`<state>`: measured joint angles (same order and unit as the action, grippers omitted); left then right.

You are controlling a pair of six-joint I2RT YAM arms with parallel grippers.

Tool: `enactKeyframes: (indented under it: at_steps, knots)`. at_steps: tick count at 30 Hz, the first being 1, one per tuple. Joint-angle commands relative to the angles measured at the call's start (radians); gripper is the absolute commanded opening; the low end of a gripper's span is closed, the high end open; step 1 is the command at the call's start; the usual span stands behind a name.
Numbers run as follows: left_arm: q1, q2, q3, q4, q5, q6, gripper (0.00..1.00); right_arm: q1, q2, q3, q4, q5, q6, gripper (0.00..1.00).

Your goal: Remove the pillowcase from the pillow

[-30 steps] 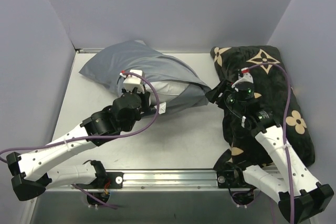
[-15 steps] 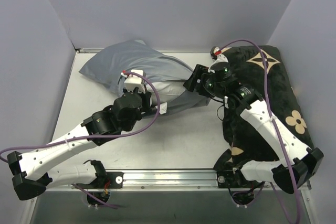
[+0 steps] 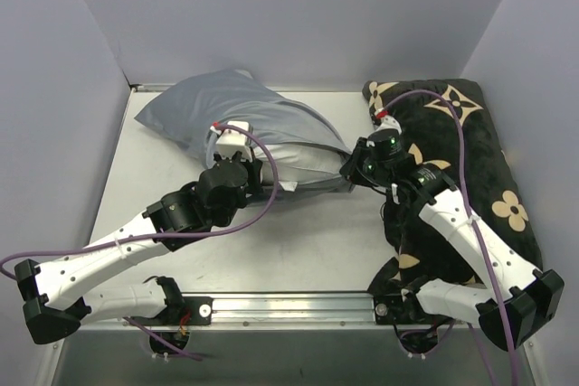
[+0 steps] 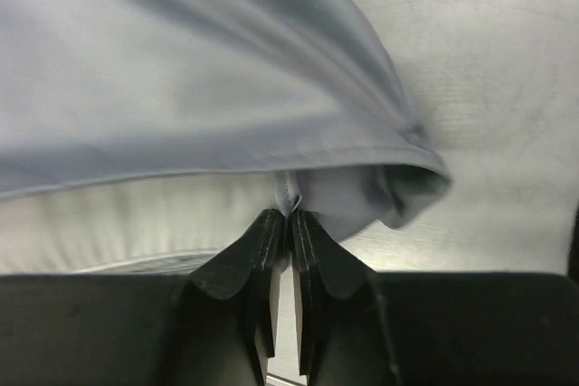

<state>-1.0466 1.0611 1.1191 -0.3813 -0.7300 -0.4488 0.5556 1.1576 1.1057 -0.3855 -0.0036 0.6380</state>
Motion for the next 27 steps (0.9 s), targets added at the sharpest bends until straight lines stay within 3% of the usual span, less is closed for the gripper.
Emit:
enactKeyframes:
  at_steps: [1, 8, 16, 20, 27]
  knots:
    - [-0.001, -0.021, 0.045, 0.153, -0.069, -0.050, 0.00, -0.031, -0.058, -0.072, -0.046, 0.033, -0.011, 0.09]
    - [-0.003, -0.033, 0.054, 0.163, -0.072, -0.059, 0.00, -0.083, -0.134, -0.245, -0.020, 0.044, 0.028, 0.00]
    - [-0.004, -0.064, 0.108, 0.082, 0.003, -0.079, 0.00, -0.189, 0.026, -0.339, 0.298, -0.146, 0.041, 0.00]
    - [-0.003, -0.087, 0.146, -0.005, 0.137, -0.100, 0.00, -0.212, 0.189, -0.247, 0.473, -0.242, 0.045, 0.00]
    - [0.016, -0.153, 0.174, -0.218, 0.443, -0.132, 0.00, -0.299, 0.456, -0.019, 0.579, -0.449, 0.040, 0.00]
